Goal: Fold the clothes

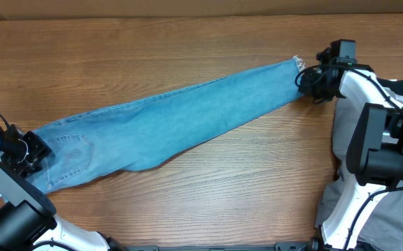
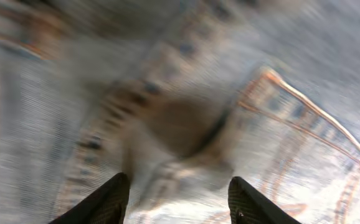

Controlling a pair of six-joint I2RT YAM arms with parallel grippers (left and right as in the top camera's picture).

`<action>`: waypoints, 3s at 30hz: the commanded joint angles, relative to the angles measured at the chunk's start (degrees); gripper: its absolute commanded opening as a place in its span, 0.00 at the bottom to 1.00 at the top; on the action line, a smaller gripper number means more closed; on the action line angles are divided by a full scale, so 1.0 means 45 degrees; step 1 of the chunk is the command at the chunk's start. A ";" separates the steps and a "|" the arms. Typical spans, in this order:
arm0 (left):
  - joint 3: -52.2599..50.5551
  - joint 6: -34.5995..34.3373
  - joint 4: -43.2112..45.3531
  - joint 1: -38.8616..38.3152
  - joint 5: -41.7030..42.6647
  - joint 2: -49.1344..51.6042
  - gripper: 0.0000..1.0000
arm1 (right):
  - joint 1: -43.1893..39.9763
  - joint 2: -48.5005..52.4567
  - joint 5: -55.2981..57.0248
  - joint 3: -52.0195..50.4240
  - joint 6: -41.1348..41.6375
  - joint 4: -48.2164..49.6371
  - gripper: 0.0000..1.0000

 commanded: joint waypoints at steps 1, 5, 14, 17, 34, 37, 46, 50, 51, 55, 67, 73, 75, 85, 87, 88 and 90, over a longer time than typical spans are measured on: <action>-0.0053 0.0243 0.0053 0.0024 -0.0039 0.0121 0.55 | -0.0976 -0.0763 0.0248 0.1166 0.0185 0.0117 0.04; -0.0053 0.0243 0.0087 0.0024 -0.0039 0.0126 0.58 | -0.1457 -0.0928 -0.0369 0.2059 0.0175 -0.0835 0.50; -0.0053 0.0233 0.0277 0.0024 0.0165 0.0121 0.60 | -0.0874 -0.2880 -0.3745 0.2501 0.0073 -0.5076 0.58; -0.0053 0.0238 0.0563 0.0024 0.0515 0.0121 0.57 | 0.0117 -0.3274 -0.4065 0.2501 0.0078 -0.6717 0.57; -0.0053 0.0223 0.1404 0.0019 0.1103 0.0121 0.42 | 0.8811 -0.3298 -0.4969 -0.1962 0.4289 -0.6008 0.43; -0.0053 0.0228 0.1486 -0.0005 0.1132 0.0126 0.43 | 0.9758 -0.3298 -0.6343 -0.2895 0.4439 -0.3759 0.43; -0.0083 0.0238 0.1506 -0.0471 0.1103 0.0126 0.43 | 1.1370 -0.3041 -0.5644 -0.3536 0.6737 -0.0306 0.57; -0.0296 0.0233 0.1773 -0.0709 0.0894 0.0126 0.39 | 1.1375 -0.2399 -0.5727 -0.3589 0.7864 0.0539 0.56; -0.0408 0.0214 0.1889 -0.0758 0.0821 0.0126 0.39 | 1.1375 -0.2259 -0.5727 -0.3589 0.8136 0.0801 0.55; -0.0947 0.0126 0.2744 -0.0811 0.0636 0.0126 0.40 | 1.1468 -0.2069 -0.5722 -0.3589 0.8597 0.2142 0.54; -0.1802 -0.0063 0.3682 -0.0811 0.0641 0.0126 0.39 | 1.2133 -0.1783 -0.3497 -0.3589 1.0195 0.2370 0.53; -0.1802 -0.0155 0.3725 -0.0811 0.0641 0.0126 0.40 | 1.2284 -0.1651 -0.1812 -0.3589 1.0224 0.3861 0.48; -0.1802 -0.0151 0.3730 -0.0811 0.0636 0.0131 0.40 | 1.2405 -0.1651 -0.1243 -0.3589 0.9826 0.4002 0.40; -0.1802 -0.0146 0.3701 -0.0806 0.0627 0.0126 0.40 | 1.1851 -0.2589 -0.2346 -0.3084 0.7621 0.1773 0.04; -0.1802 -0.0146 0.3696 -0.0806 0.0588 0.0131 0.40 | 1.1434 -0.3011 -0.2346 -0.2885 0.7261 0.1030 0.04; -0.1802 -0.0146 0.3701 -0.0806 0.0583 0.0126 0.40 | 1.1254 -0.3186 -0.2404 -0.2841 0.7057 0.0835 0.04; -0.1802 -0.0146 0.3716 -0.0806 0.0583 0.0131 0.40 | 1.0982 -0.3434 -0.2599 -0.2822 0.7023 0.0699 0.04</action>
